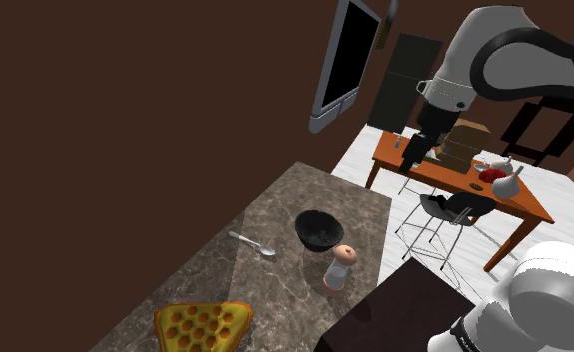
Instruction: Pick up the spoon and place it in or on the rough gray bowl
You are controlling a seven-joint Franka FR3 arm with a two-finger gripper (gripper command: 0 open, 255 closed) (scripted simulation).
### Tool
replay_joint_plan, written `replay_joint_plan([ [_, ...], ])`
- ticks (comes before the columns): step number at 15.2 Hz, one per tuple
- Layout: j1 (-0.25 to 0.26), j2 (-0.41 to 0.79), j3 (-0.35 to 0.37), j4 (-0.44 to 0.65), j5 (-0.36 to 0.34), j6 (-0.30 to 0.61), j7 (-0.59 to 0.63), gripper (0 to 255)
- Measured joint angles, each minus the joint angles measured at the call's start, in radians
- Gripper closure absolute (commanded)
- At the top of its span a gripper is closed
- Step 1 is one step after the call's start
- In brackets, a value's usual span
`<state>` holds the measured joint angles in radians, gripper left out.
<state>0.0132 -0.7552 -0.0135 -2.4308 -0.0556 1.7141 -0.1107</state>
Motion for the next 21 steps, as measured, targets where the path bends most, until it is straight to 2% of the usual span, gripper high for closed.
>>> replay_joint_plan([
  [2, 0.002, 0.009, 0.001, -0.008, 0.003, 0.017, 0.002, 0],
  [8, 0.025, 0.124, 0.012, -0.087, 0.034, 0.230, 0.018, 0],
  [14, 0.051, 0.290, 0.025, -0.128, 0.068, 0.459, 0.026, 0],
  [21, 0.085, 0.553, 0.042, -0.084, 0.113, 0.708, 0.026, 0],
])
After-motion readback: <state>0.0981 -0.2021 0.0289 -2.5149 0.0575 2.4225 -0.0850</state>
